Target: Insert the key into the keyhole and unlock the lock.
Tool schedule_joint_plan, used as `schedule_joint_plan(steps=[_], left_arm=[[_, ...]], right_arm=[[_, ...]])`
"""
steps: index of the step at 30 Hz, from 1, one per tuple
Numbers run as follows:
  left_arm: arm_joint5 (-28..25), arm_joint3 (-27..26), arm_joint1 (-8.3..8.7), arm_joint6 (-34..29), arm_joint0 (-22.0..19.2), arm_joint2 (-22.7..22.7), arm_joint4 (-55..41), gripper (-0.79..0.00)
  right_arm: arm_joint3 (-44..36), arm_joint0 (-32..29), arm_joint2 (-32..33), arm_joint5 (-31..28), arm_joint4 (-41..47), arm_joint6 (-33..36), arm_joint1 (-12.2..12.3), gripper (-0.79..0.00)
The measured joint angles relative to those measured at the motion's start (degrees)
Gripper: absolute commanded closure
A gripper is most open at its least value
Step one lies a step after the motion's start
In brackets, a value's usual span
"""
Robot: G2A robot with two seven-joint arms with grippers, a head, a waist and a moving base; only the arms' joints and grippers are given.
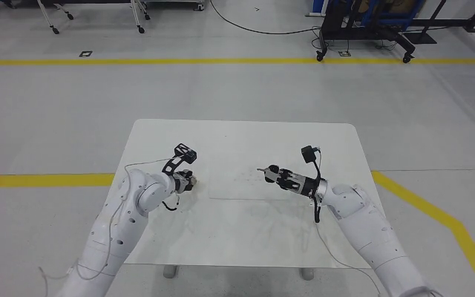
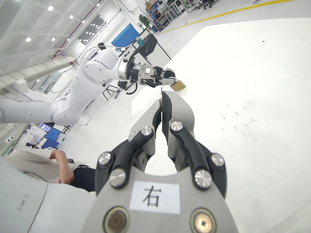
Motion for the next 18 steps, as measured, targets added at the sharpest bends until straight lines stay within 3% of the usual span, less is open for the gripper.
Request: schedule_joint_plan(steps=[7, 18], left_arm=[[2.50, -0.20, -0.12, 4.35, -0.15, 0.55, 3.63, 0.000], [3.92, -1.00, -0.45, 15.16, 0.73, -2.43, -4.22, 0.000]], right_arm=[[0.00, 0.00, 0.00, 0.00, 0.00, 0.00, 0.00, 0.000], [0.00, 0.00, 0.00, 0.00, 0.00, 0.00, 0.00, 0.000]])
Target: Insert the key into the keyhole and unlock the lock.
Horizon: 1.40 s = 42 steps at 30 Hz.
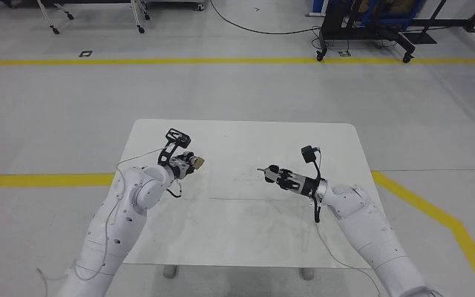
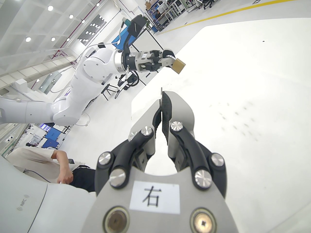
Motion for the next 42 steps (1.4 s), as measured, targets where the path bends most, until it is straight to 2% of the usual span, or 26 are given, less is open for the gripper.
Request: schedule_joint_plan(steps=[9, 12, 15, 17, 19, 20, 23, 29, 32, 35, 42], left_arm=[[-0.40, -0.26, -0.01, -1.60, 0.07, 0.04, -0.50, 0.000], [0.75, 0.23, -0.18, 0.81, 1.04, -1.92, -4.18, 0.000], [-3.62, 2.09, -0.23, -1.17, 1.42, -6.19, -19.14, 0.000], [-6.87, 3.33, -0.10, -6.94, 1.04, -8.42, -32.96, 0.000], [-7.04, 4.77, -0.11, -12.59, 0.42, -9.05, -44.15, 0.000], [-6.32, 5.90, -0.16, -16.09, -0.42, -8.71, -49.78, 0.000], [-4.01, 8.93, -0.79, -21.96, -3.30, -5.36, -57.58, 0.000], [0.03, 17.15, -3.84, -26.85, -11.21, 4.10, -70.22, 0.000], [-1.28, 21.20, -5.32, -28.20, -14.99, 7.95, -73.85, 0.000], [-2.32, 24.32, -6.39, -28.84, -17.60, 10.42, -75.83, 0.000], [-3.36, 28.65, -7.62, -29.78, -20.35, 13.08, -77.42, 0.000]], right_arm=[[0.00, 0.00, 0.00, 0.00, 0.00, 0.00, 0.00, 0.000], [-0.17, -0.08, -0.11, -0.11, 0.09, -0.07, -0.02, 0.000], [-3.41, -0.92, -0.48, -1.33, 0.17, -1.13, -0.07, 0.000], [-5.17, -1.62, -0.30, -1.15, 1.08, -3.64, -0.16, 0.000], [-6.16, -1.93, -0.57, -1.73, 2.86, -5.25, -0.33, 0.000], [-6.52, -1.97, -0.91, -2.16, 4.05, -6.06, -0.48, 0.000], [-6.66, -1.55, -2.14, -3.05, 6.06, -8.31, -1.01, 0.000], [-3.48, 0.78, -4.83, -3.65, 8.73, -14.28, -2.56, 0.000], [-1.45, 1.62, -5.16, -4.34, 9.83, -17.23, -3.14, 0.000], [0.69, 2.57, -6.13, -5.18, 11.94, -17.41, -3.62, 0.000], [4.54, 5.05, -8.88, -5.92, 15.35, -15.78, -4.83, 0.000]])
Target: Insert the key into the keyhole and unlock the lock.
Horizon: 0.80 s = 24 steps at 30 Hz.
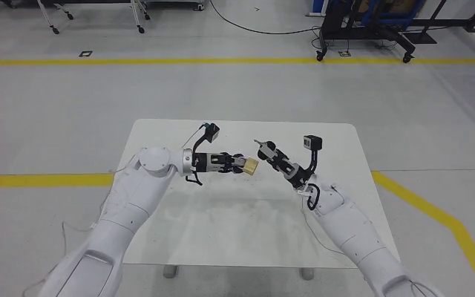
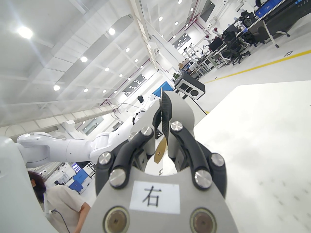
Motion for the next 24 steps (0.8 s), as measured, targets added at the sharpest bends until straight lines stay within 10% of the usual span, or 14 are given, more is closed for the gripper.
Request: schedule_joint_plan(steps=[24], left_arm=[[6.06, 6.71, -1.12, 0.10, -3.56, 1.02, -3.23, 0.000]], right_arm=[[-3.26, -3.00, 6.92, 0.01, 2.18, 10.77, 1.67, 0.000]])
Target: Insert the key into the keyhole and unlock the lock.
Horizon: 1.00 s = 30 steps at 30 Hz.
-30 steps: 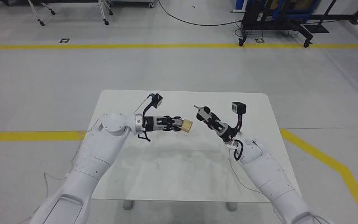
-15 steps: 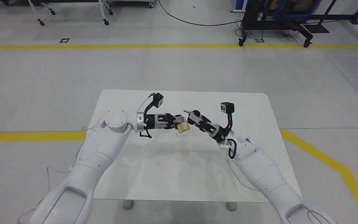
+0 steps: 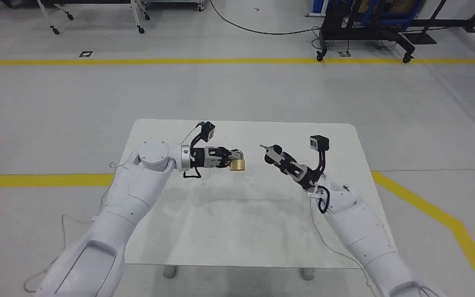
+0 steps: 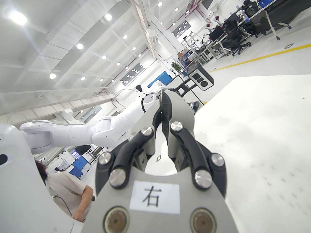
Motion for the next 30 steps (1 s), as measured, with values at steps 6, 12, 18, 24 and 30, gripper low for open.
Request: schedule_joint_plan(steps=[6, 12, 18, 24, 30], left_arm=[[4.29, -0.30, 0.11, 4.37, 1.12, -0.10, 1.47, 0.000], [16.65, -0.25, -0.26, 2.12, 0.65, -0.22, -3.60, 0.000], [26.82, 3.67, -1.47, -2.05, -3.21, 2.87, -3.63, 0.000], [27.62, 8.99, -3.27, -1.34, -7.28, 5.68, -2.98, 0.000], [27.47, 9.02, -3.27, -1.12, -7.32, 5.73, -2.77, 0.000]], right_arm=[[-0.09, -0.01, 0.00, 0.14, 0.27, -0.11, -0.01, 0.000], [-4.63, -1.34, 2.07, 0.02, -7.45, -2.61, 0.44, 0.000], [-18.60, -8.34, 11.23, 0.39, -34.73, -13.08, 1.63, 0.000], [-33.27, -17.22, 16.28, 6.82, -65.20, -26.99, 1.73, 0.000], [-33.76, -17.73, 16.26, 7.30, -68.63, -28.33, 1.72, 0.000]])
